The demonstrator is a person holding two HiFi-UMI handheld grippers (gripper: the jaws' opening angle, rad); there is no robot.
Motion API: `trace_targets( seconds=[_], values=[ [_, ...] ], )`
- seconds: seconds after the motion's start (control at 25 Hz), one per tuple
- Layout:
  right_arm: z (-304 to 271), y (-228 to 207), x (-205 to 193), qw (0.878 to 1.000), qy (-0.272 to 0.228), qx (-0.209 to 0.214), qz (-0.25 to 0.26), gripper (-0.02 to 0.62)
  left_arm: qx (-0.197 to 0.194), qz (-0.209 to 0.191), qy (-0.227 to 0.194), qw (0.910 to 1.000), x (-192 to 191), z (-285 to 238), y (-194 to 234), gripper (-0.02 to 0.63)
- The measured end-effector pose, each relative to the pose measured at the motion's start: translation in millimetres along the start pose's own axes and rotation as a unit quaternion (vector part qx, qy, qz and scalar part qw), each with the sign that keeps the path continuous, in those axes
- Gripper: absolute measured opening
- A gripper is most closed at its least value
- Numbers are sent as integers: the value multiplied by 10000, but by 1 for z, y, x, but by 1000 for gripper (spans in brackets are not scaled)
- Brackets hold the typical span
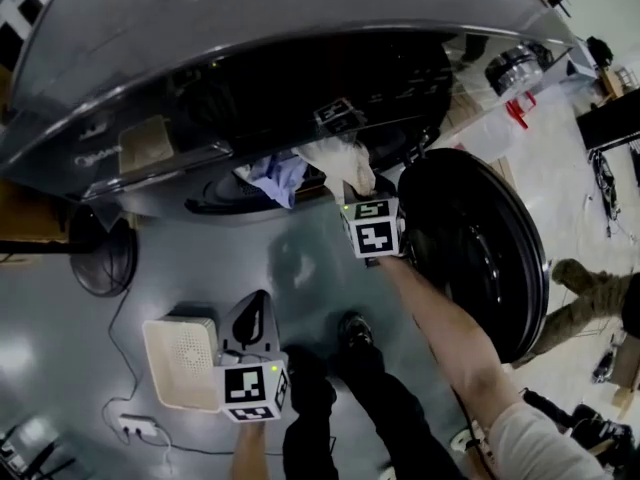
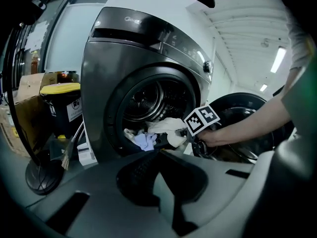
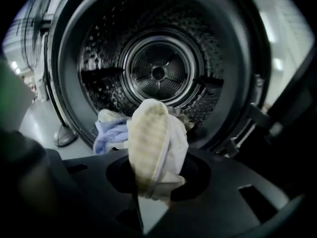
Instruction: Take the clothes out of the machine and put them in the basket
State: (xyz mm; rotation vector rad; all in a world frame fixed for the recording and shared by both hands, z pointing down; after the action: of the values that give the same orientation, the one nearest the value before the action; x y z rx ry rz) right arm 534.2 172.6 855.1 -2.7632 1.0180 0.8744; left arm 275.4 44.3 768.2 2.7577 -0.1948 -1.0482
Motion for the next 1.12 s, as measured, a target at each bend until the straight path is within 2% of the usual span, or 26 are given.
trace_targets(
  seconds=[0.12, 0.28, 0.48, 0.68, 1.12],
  values=[
    [36, -1, -2, 9993, -262, 17, -248, 120, -56, -74, 16, 10000, 4, 11, -9, 17],
    [88, 1, 2, 9975, -673, -33, -230, 118, -78, -100, -68, 9999, 15, 28, -16, 17],
    [154, 1, 4, 9945, -944, 39, -460, 118, -76, -75, -92, 9999, 30, 54, -22, 17],
    [218, 1, 11, 9925, -1199, 16, -238, 118, -21, -24, -192, 9998, 54, 86, -23, 17],
    [364, 4, 40, 9844, -1730, 301, 113, 117, 130, 100, -631, 9979, 113, 151, -37, 17]
  ],
)
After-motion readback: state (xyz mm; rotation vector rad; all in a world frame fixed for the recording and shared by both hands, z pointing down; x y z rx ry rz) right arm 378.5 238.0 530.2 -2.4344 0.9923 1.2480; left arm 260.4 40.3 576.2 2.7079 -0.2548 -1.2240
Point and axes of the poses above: the fingertips, and each gripper's own axes: z backward along the fingers, y to its left, x out of its top, the point moved 3 cm from there along z, backward along the fingers, and after that the axes turned 14 degrees about y, right-handed, at the moved point
